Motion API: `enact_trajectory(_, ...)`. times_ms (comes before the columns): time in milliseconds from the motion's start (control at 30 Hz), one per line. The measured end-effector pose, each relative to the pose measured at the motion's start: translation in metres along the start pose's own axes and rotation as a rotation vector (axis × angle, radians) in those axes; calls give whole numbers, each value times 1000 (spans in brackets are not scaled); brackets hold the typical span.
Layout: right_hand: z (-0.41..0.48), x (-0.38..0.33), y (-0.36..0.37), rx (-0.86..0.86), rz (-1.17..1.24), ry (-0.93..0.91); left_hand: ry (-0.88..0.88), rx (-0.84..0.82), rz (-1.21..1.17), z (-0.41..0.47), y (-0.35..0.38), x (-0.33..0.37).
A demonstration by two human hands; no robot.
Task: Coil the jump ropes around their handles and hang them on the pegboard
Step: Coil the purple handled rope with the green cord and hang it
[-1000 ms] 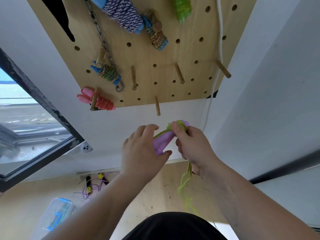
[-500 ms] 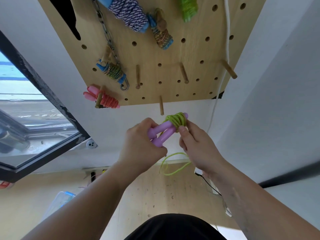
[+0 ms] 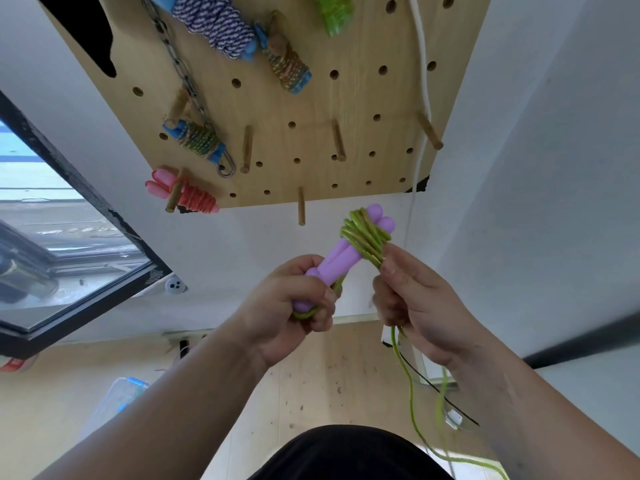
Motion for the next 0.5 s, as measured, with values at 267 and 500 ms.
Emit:
enact_trajectory(267,-11,4,-23,-83,109,-43,-237,-412,-179,12,38,-54)
enact_trajectory(500,-12,-20,-27,-184,54,-83,-222,-597,-120,14,61,-57)
Point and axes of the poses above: each hand's wrist, its own z-axis towards the middle knuckle, its own y-axis out of the palm, x = y × z, the point moved 6 cm from there along z, towards the middle knuckle, and after that the axes turned 10 degrees about -y, right-handed, at the moved point
